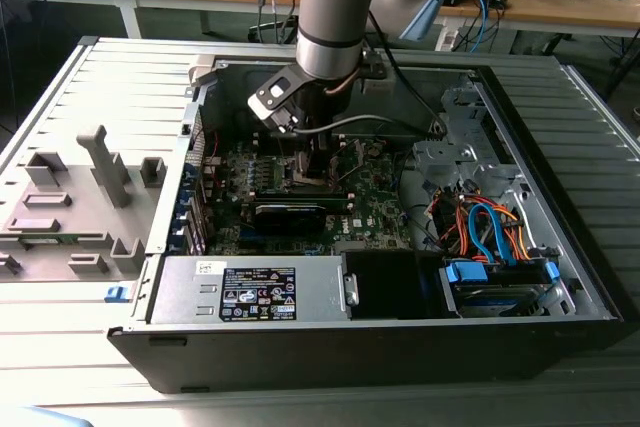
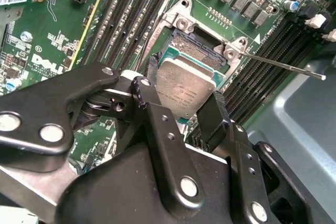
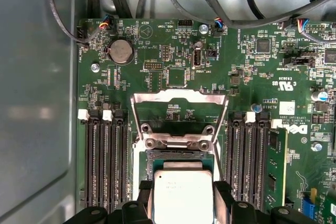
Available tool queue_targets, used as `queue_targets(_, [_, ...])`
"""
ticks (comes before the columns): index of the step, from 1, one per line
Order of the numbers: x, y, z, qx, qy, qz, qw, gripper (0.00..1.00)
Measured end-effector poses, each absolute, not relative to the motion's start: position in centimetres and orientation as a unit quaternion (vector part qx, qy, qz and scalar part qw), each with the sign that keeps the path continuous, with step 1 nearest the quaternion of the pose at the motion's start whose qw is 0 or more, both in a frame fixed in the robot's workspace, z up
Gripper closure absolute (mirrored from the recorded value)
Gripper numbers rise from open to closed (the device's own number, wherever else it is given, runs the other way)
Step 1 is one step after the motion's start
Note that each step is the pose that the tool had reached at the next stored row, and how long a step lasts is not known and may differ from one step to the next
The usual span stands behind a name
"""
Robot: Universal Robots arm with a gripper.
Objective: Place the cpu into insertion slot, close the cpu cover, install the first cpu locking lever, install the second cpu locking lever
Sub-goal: 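Place the cpu into insertion slot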
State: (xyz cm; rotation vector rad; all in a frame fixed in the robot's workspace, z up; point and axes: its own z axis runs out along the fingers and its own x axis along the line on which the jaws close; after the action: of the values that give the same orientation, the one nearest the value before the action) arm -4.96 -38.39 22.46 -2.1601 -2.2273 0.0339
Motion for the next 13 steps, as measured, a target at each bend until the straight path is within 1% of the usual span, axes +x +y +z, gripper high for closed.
queue_targets(13, [-5.01,-38.39,21.67,-0.696,-0.717,0.013,0.018,0.45])
